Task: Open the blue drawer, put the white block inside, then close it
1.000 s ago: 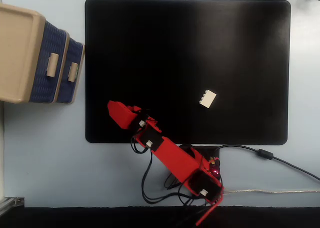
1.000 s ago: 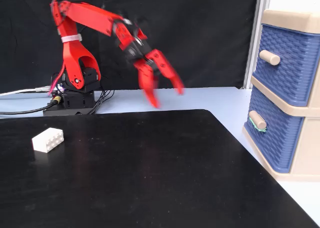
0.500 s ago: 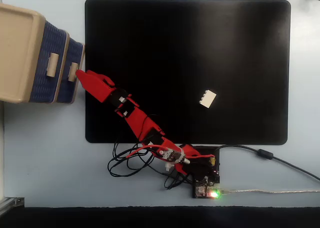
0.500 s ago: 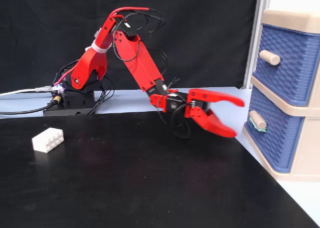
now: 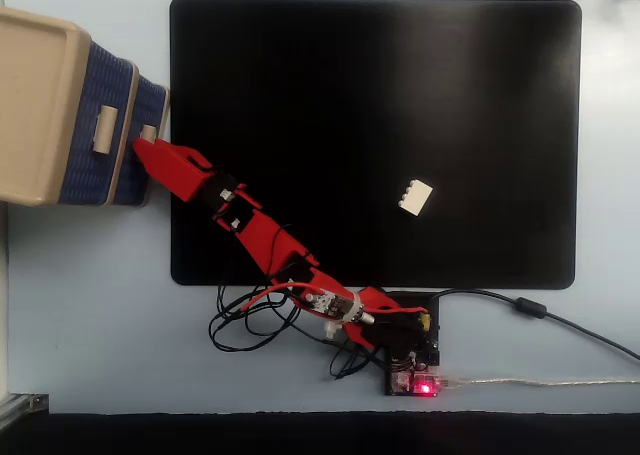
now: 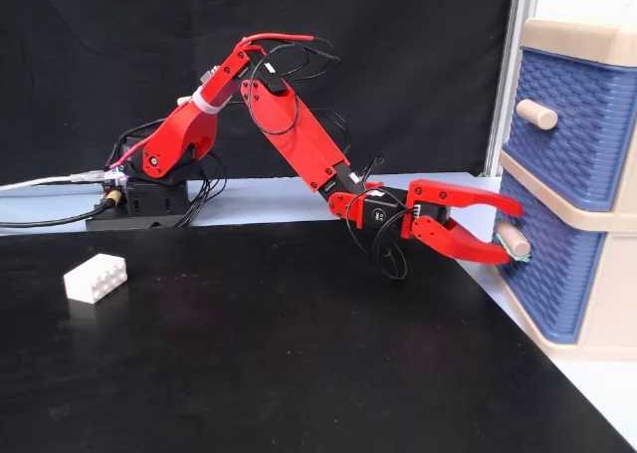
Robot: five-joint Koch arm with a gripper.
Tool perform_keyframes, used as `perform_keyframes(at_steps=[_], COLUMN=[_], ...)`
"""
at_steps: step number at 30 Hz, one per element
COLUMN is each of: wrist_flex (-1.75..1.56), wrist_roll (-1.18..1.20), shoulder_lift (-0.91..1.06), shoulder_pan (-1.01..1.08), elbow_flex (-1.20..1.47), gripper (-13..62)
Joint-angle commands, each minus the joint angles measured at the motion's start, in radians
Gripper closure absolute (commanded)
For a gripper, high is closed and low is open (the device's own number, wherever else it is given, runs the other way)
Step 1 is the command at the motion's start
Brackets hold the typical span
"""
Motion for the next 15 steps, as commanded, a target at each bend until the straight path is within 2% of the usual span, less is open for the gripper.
perform_keyframes(at_steps=[1,4,10,12,15], wrist_flex=[0.005,0.069,0.086,0.063,-0.031], wrist_roll=[0.012,0.014,0.017,0.020,0.021], shoulder_lift=[0.026,0.026,0.031,0.097,0.322], shoulder_pan=[-0.003,-0.003,0.003,0.003,0.006], elbow_flex=[-0.038,-0.038,0.009,0.166,0.572], gripper=[45.0,57.7,57.6,57.7,57.7])
